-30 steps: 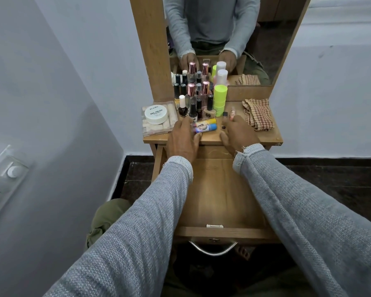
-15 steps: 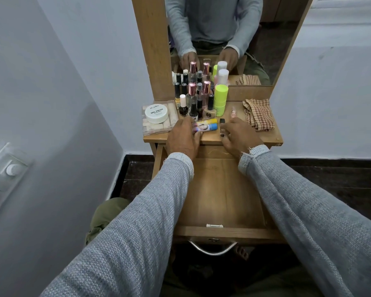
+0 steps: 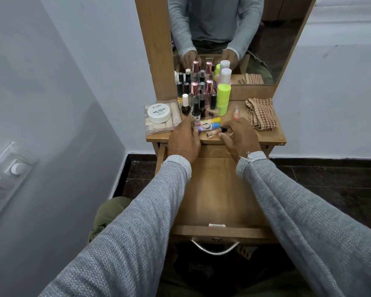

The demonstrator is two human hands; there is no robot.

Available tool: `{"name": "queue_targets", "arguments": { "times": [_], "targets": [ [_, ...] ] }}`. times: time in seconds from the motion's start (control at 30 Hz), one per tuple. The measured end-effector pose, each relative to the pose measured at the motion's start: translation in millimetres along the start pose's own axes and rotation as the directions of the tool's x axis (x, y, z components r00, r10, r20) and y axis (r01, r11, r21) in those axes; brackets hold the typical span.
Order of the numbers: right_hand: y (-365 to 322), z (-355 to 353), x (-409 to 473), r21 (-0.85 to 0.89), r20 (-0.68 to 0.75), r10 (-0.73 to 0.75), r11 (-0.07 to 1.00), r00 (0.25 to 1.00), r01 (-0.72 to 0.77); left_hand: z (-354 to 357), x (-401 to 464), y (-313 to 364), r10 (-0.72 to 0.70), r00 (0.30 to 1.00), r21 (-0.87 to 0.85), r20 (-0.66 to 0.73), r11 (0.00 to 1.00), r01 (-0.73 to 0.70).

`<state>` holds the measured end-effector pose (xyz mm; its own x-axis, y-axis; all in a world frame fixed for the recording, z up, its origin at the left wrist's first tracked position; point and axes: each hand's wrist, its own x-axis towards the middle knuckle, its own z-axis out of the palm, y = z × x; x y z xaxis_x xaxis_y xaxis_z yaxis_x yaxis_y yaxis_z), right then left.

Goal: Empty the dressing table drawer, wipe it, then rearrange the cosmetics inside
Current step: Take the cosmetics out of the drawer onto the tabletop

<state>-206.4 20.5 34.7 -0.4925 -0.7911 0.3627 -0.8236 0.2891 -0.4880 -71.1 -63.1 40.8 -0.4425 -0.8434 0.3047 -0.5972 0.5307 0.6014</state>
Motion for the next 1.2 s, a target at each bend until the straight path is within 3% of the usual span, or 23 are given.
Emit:
{"name": "queue_targets", "arguments": {
  "times": [0.3,0.5,0.7,1.0,1.2],
  "targets": [
    [-3.9,-4.2,6.2,-0.074,0.043,0.158,0.985,0.987,-0.154,11.1,-21.4,-1.2,-0.009,1.0,-0.129,-0.004,0.992,0.008],
    [-9.3,-2.2,9.1,-0.05,0.046,0.198,0.979,0.979,-0.196,8.3,-21.6,4.9,-0.014,0.999,-0.034,0.043,0.999,0.015],
    [-9.3,0.1,8.9,-0.07,0.056,0.169,0.984,0.984,-0.165,14.0,-19.2,9.0,-0.033,0.998,0.022,0.045,0.999,0.032],
    [-5.4,0.3,6.7,-0.076,0.058,0.159,0.985,0.986,-0.154,12.4,-20.0,6.4,-0.029,0.998,-0.009,0.055,1.0,0.029],
    [0.1,-11.2,0.9,-0.047,0.003,0.078,0.996,0.997,-0.077,7.5,-22.0,1.8,-0.011,0.997,-0.092,0.082,0.996,0.018]
  ]
}}
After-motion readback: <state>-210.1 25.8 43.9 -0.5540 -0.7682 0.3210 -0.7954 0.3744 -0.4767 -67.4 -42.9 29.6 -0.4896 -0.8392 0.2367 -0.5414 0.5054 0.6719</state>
